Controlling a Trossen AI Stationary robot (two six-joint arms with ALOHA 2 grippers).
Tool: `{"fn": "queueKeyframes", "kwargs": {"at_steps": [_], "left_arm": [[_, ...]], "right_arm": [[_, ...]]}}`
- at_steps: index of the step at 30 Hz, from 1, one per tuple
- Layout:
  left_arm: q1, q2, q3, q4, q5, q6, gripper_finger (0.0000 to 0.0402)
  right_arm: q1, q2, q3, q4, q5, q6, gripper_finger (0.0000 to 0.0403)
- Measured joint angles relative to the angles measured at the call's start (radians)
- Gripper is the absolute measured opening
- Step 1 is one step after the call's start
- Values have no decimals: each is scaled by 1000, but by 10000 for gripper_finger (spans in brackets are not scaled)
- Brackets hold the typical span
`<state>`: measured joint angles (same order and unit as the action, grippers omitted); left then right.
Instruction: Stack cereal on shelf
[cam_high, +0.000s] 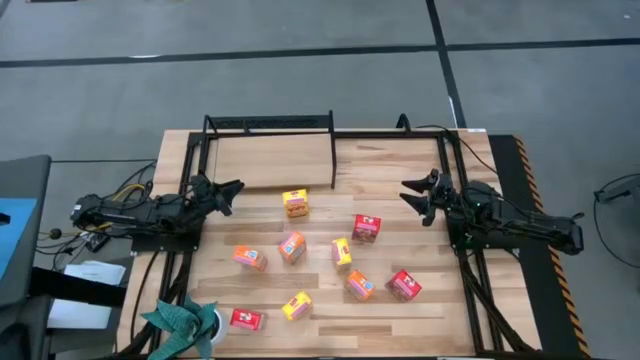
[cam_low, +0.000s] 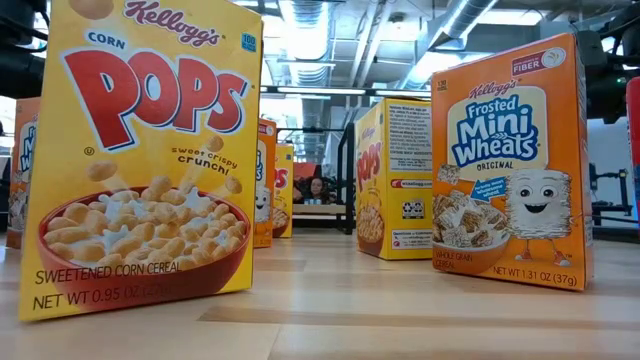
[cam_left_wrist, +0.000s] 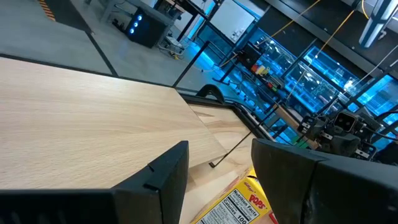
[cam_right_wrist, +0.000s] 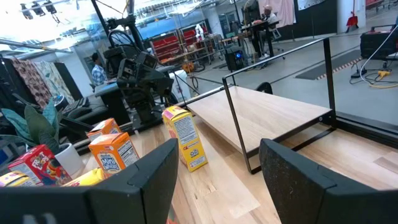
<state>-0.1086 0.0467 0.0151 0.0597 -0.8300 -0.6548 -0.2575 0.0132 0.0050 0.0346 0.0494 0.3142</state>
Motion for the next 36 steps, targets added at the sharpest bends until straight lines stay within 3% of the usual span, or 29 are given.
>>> {"fn": "queueKeyframes", "kwargs": {"at_steps": [36], "left_arm": [[0,0,0,3,-52,-70,167]], "right_arm": [[0,0,0,5,0,29,249]]}}
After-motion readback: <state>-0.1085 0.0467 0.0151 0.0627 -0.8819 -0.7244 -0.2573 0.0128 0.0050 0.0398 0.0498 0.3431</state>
